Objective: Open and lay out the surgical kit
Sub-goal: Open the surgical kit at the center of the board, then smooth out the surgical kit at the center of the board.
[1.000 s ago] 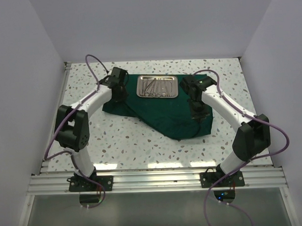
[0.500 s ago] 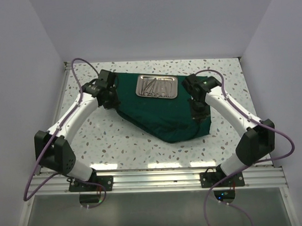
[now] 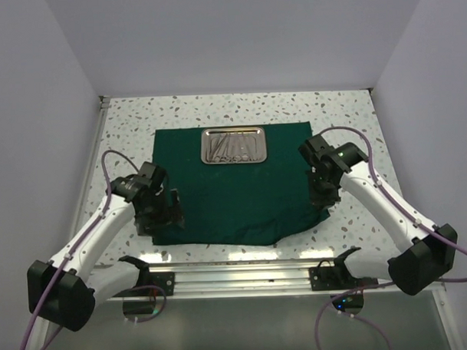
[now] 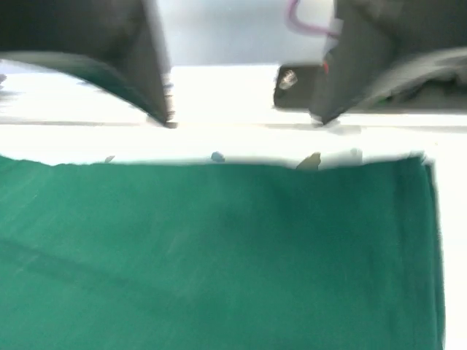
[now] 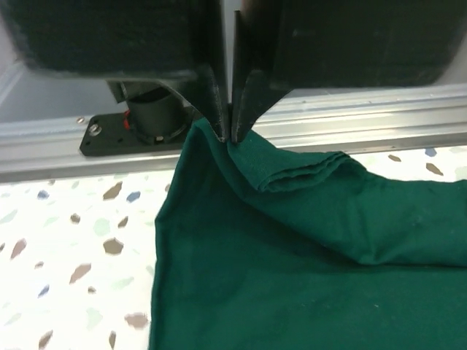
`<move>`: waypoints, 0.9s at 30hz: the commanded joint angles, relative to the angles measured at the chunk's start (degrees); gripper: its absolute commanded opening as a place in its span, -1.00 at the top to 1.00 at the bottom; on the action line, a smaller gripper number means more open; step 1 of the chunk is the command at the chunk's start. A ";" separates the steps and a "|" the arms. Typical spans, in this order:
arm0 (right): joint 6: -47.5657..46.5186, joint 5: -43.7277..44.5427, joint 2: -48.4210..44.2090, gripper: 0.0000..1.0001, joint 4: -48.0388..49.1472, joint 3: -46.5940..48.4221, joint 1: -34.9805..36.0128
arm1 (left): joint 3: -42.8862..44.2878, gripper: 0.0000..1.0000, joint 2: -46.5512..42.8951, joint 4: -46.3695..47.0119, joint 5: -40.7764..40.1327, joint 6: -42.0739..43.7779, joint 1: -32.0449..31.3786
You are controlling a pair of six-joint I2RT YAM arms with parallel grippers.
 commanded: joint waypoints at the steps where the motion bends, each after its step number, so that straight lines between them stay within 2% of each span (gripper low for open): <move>1: 3.41 2.38 -4.62 0.53 -8.25 -3.36 0.11 | -4.04 -0.99 -4.78 -8.25 4.77 -1.79 -0.25; 2: 5.16 3.17 -5.76 -0.01 -8.96 -4.07 0.02 | -3.53 -0.99 -5.40 -10.10 4.69 -2.14 -0.51; 3: 5.96 2.66 -8.38 -0.96 -9.57 -4.78 0.02 | -3.09 -0.99 -6.54 -11.34 5.03 -2.23 -0.69; 6: 10.09 0.65 -11.56 -0.97 -10.98 -5.57 0.02 | 0.68 -0.99 -13.12 -12.85 7.49 -4.41 -0.87; 8: 11.67 0.02 -14.20 -0.97 -10.90 -5.31 0.02 | 2.35 -0.99 -14.11 -12.76 9.16 -6.27 -0.87; 11: 11.68 1.42 -16.41 -0.97 -7.84 -2.68 -0.06 | 6.74 -0.99 -12.27 -11.88 5.58 -7.51 -0.87; 16: 7.73 2.39 -10.80 -0.97 -2.02 4.17 -0.07 | 15.10 -0.99 -0.42 -5.14 -4.43 -3.56 -0.87; 19: 6.06 -0.49 -4.56 -0.96 0.70 7.34 -0.85 | 18.70 -0.99 7.84 0.31 -6.64 -1.01 -0.69; 21: 5.88 -2.87 -2.62 -0.74 3.60 7.26 -2.17 | 20.02 -0.99 13.63 2.35 -8.66 0.40 -0.69; 24: 7.11 -8.40 -2.08 -0.61 8.34 3.06 -6.99 | 20.64 -0.99 19.53 2.55 -7.98 0.59 0.54; 27: 7.46 -10.97 -0.68 -0.49 13.26 -1.52 -8.85 | 16.62 -0.99 15.71 1.74 -4.12 -3.36 -0.25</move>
